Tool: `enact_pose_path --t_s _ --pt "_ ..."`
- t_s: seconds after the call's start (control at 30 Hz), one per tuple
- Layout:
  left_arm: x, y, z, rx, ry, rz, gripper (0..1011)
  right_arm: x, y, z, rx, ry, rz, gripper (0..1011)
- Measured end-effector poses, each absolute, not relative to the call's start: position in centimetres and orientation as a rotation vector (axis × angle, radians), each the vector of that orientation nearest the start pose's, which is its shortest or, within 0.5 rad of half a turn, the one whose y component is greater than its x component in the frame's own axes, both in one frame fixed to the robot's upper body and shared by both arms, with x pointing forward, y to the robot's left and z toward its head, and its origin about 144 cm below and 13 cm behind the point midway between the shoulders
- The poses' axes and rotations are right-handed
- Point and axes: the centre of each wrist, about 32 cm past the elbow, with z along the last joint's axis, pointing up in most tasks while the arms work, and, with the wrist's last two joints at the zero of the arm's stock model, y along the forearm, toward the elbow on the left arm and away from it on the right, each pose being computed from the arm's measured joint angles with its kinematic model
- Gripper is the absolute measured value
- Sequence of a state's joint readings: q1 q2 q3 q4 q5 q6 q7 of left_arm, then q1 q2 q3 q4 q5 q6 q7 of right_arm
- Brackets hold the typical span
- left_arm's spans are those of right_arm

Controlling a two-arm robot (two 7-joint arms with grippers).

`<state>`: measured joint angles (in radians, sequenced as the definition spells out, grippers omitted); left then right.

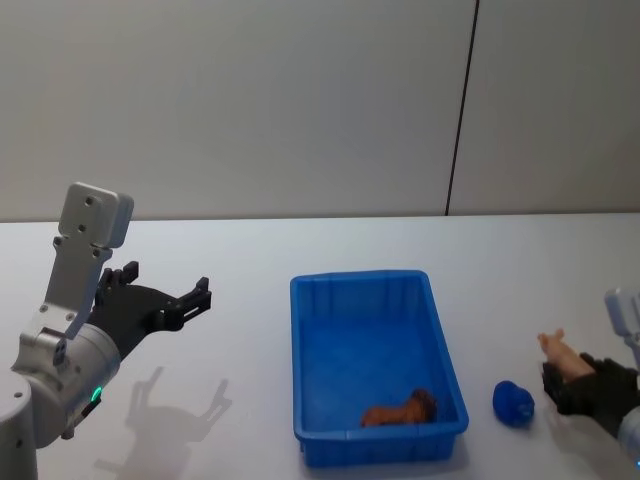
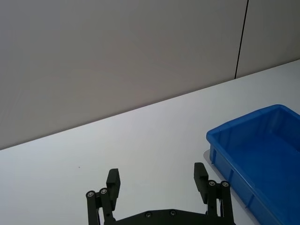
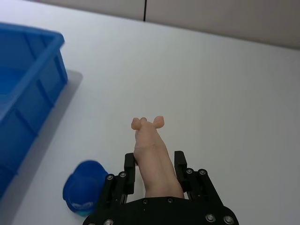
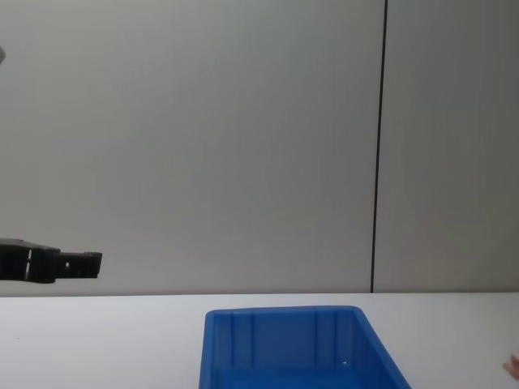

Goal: Pick up the two dolls from the table and place them into the box.

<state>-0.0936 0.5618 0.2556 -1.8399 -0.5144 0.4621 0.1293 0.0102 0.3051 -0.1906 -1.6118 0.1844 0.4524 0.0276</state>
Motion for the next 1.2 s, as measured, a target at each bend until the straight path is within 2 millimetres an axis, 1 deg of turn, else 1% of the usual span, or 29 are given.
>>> enact_pose_path --t_s 0.3,0.53,0.57,0.87,1.07,1.1,1.2 --pt "46.0 27.3 124.2 0.292 0.099 1.349 1001 46.1 -24.9 116.3 -0.372 0.134 -1.318 495" --pt "46.0 27.3 124.2 0.292 0.099 1.349 1001 46.9 -24.0 118.1 -0.275 0.05 -1.26 495" --pt "46.0 27.3 124.2 0.292 0.099 1.349 1001 46.9 -24.0 118.1 -0.275 0.05 -1.26 495" --pt "46.0 27.3 124.2 0.292 0.099 1.349 1001 48.2 -22.1 120.6 -0.15 -0.035 -1.142 495" --pt "46.0 27.3 124.2 0.292 0.099 1.349 1001 49.0 -20.6 121.9 -0.088 -0.057 -1.056 495" --pt "46.0 27.3 124.2 0.292 0.099 1.349 1001 49.0 -20.6 121.9 -0.088 -0.057 -1.056 495" --pt "46.0 27.3 124.2 0.292 0.099 1.349 1001 49.7 -19.5 122.6 -0.06 -0.056 -1.003 495"
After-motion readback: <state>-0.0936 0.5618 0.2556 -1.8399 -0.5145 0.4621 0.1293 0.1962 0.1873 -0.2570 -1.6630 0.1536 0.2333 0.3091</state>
